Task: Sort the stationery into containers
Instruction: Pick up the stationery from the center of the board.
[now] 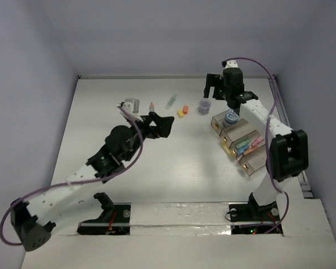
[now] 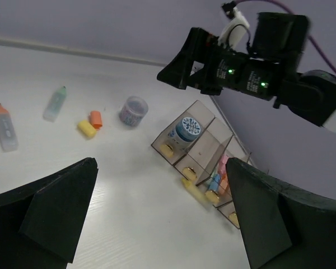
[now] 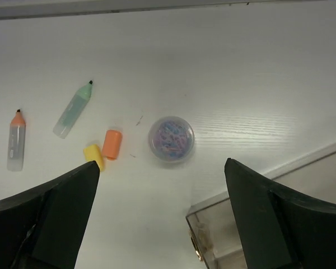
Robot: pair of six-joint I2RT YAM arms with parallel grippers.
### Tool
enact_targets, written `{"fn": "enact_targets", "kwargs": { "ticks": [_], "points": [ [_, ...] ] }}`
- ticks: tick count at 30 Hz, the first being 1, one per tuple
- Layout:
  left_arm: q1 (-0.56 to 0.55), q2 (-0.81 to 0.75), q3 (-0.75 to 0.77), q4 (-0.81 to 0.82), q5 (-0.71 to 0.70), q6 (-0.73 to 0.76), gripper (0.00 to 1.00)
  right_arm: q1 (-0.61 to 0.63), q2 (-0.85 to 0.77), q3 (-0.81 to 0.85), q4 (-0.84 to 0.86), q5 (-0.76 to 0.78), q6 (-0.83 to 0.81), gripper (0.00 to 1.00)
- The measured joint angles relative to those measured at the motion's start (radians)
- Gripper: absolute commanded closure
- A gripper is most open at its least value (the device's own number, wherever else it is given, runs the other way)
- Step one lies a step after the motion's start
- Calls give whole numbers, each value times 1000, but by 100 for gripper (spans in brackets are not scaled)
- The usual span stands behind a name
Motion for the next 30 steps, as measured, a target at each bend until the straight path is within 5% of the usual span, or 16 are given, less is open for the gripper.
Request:
{"fn": "enact_targets", "kwargs": {
  "ticks": [10, 18, 23, 26, 30],
  "points": [
    [1, -255, 21, -380, -53, 106, 1, 0, 332, 246, -127, -23, 6, 0],
    [17, -341, -35, -468, -100, 184, 1, 0, 481, 298, -202, -39, 22, 1],
    [56, -321, -35, -465, -73, 216, 1, 0, 518, 320, -209, -33, 27, 18],
    [84, -308, -35, -465, -40, 226, 1, 1, 519, 322, -199, -26, 26, 42],
    [117, -306, -35, -465, -2, 235, 1, 2, 546, 380, -203, -9, 26, 56]
  ]
}}
